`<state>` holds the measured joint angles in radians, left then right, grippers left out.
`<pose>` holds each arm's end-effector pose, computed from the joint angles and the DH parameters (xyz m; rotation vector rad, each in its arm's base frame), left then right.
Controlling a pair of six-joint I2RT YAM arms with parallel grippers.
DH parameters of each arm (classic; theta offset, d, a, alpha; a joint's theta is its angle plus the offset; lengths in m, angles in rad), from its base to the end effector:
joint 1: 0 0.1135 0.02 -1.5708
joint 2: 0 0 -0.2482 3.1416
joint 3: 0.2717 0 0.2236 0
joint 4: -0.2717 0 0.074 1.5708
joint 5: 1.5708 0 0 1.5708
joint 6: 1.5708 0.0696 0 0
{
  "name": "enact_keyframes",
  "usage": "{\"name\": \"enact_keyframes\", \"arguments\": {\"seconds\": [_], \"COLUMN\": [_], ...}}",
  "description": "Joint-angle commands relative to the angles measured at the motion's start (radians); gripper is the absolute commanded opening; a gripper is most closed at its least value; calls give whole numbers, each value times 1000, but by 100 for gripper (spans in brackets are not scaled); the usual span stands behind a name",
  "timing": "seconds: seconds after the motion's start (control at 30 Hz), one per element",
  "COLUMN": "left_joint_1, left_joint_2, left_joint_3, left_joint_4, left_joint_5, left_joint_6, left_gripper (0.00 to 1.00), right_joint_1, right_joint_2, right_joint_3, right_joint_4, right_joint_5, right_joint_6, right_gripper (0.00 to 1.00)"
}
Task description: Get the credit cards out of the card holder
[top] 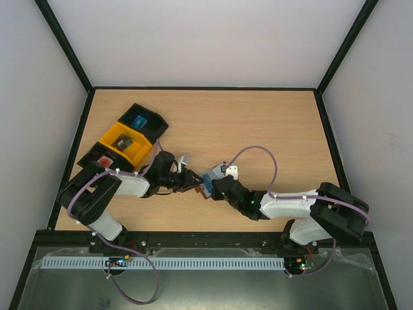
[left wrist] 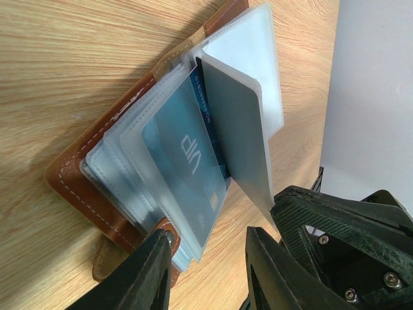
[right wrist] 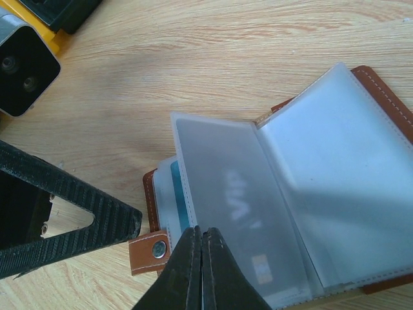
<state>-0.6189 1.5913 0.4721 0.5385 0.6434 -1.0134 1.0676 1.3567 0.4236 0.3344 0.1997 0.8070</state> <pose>0.2051 -0.1973 0.1229 -0.0480 2.4981 -1.5286 0.1381 0.2222 0.1385 -0.1768 2.2794 0.8368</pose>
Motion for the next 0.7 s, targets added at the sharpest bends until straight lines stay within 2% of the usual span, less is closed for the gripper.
{"name": "enact_keyframes", "arguments": {"seconds": [0.0,0.5,0.67], "left_joint_1": [-5,-31,-31], "left_joint_2": [12,68,129], "left_joint_3": [10,89,132], "left_joint_4": [-12,39,41], "left_joint_5": [-12,21,23], "left_joint_6": [23,26,37], "left_gripper": [35,31,31], "right_joint_1": [5,-3,-11], "right_joint_2": [-10,-32,-39], "right_joint_3": [11,16,10], "right_joint_4": [3,-37,-54], "right_joint_5": [54,126,141], "right_joint_6": [-4,10,13], "right_gripper": [2,2,2]}}
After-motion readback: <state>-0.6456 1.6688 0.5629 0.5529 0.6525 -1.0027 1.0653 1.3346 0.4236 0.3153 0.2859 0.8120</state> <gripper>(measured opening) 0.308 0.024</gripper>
